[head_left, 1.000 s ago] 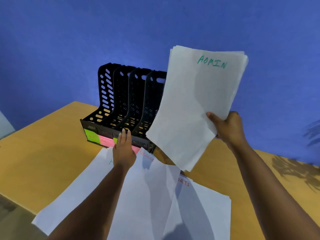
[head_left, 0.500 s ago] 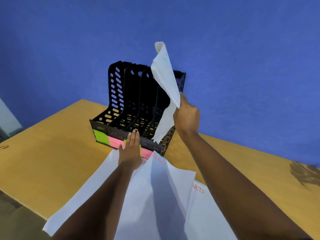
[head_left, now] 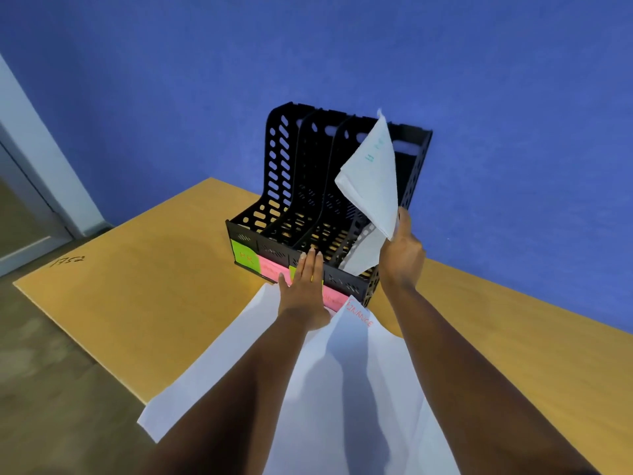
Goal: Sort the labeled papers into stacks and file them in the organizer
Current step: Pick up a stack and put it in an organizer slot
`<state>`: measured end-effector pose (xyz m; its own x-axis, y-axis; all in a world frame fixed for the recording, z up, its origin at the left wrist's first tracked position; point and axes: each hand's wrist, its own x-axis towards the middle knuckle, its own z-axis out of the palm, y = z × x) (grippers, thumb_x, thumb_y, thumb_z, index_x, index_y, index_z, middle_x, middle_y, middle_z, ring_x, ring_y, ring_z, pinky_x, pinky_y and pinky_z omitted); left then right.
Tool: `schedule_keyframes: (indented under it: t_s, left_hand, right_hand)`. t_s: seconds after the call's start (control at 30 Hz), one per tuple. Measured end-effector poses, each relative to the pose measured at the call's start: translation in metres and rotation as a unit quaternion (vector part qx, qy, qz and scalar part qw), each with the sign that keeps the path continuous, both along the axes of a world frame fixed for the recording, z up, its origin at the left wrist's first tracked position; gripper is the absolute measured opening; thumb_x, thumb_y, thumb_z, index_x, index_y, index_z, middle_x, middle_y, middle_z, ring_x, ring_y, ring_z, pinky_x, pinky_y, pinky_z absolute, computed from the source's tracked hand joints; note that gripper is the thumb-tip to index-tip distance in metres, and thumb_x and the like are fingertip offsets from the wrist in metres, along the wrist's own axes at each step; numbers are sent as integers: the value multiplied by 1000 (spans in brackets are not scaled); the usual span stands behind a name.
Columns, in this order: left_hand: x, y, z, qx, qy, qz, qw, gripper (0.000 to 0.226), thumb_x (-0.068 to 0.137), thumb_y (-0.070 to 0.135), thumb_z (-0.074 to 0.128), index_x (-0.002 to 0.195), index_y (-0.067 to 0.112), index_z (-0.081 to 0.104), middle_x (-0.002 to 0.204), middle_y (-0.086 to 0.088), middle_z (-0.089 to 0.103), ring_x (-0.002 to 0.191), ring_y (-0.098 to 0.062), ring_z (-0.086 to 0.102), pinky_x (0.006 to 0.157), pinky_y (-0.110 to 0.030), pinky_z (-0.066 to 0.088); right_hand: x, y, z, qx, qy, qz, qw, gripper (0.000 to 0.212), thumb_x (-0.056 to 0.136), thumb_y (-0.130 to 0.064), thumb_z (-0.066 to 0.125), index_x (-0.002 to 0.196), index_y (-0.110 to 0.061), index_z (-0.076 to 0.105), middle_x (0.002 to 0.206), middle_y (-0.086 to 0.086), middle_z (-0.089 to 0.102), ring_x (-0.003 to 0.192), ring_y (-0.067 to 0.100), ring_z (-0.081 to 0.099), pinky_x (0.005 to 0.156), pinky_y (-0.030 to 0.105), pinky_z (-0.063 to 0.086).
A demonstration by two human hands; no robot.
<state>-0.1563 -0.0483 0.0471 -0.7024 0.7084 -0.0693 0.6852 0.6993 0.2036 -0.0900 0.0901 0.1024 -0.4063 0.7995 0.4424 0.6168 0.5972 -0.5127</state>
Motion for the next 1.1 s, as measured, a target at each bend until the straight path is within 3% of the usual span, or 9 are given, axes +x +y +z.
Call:
schedule_keyframes:
  t_s: [0.13,0.4,0.6,0.7,0.83,0.9,0.97,1.03,1.1]
  left_hand:
    - [-1,0,-3,8,3,1,1000,105,76,17,61,146,18,-17,156,3,-24,145,-18,-18,115,-55,9]
    - [-1,3,-6,22,-2,8,1000,105,75,11,59,146,18,-19,156,5,-25,146,-18,-17,114,-54,16]
    - [1,2,-8,21,13,12,1000,106,76,10,59,145,18,-20,155,5,-26,145,-18,-18,113,-53,22]
    - [0,1,-7,11,21,7,1000,106,76,13,61,146,18,-20,155,4,-26,146,-18,-17,112,-54,24]
    - [0,-2,-7,9,14,4,1000,106,75,11,60,146,19,-19,156,5,-24,147,-21,-11,112,-53,29]
    - [1,-3,-6,19,5,4,1000,105,74,8,58,146,19,-18,157,5,-21,148,-23,-3,110,-50,33]
    - [2,-4,-3,37,7,-1,999,100,75,9,56,148,18,-13,159,3,-14,148,-24,4,108,-47,36]
    - [4,-3,-1,63,22,0,998,93,76,9,55,149,13,-4,160,0,-5,144,-26,20,101,-42,43]
    - [10,-2,-2,97,37,12,995,88,77,9,55,149,11,4,160,-2,5,135,-28,37,91,-38,45]
  right_hand:
    - [-5,-5,-11,-134,50,0,990,43,93,-7,43,136,-11,37,92,26,65,83,40,62,62,39,46]
    - [-3,-3,-17,-225,-90,57,969,52,93,-17,47,139,-10,27,112,22,63,97,40,61,68,38,48]
    - [9,-5,-13,-268,-200,98,937,73,85,-47,57,140,-12,23,130,14,55,115,34,55,86,39,49]
    - [21,-3,-8,-302,-136,124,935,71,84,-49,59,138,-14,30,118,13,59,94,28,61,68,34,49]
    - [62,13,0,-350,-34,109,930,42,86,-38,59,122,-19,49,80,4,57,66,20,51,51,23,38]
    - [100,22,-3,-352,-105,73,927,17,84,-32,61,91,-17,61,60,3,58,55,20,53,56,28,48]
    - [146,26,-10,-340,-230,4,912,33,79,-36,64,57,-12,56,44,2,55,53,23,56,63,28,51]
    - [192,27,-23,-337,-322,-76,881,38,73,-44,68,59,-12,55,53,4,60,69,26,65,62,25,48]
    - [232,23,-39,-360,-363,-119,851,43,69,-52,70,82,-12,62,85,9,69,92,27,68,70,26,51]
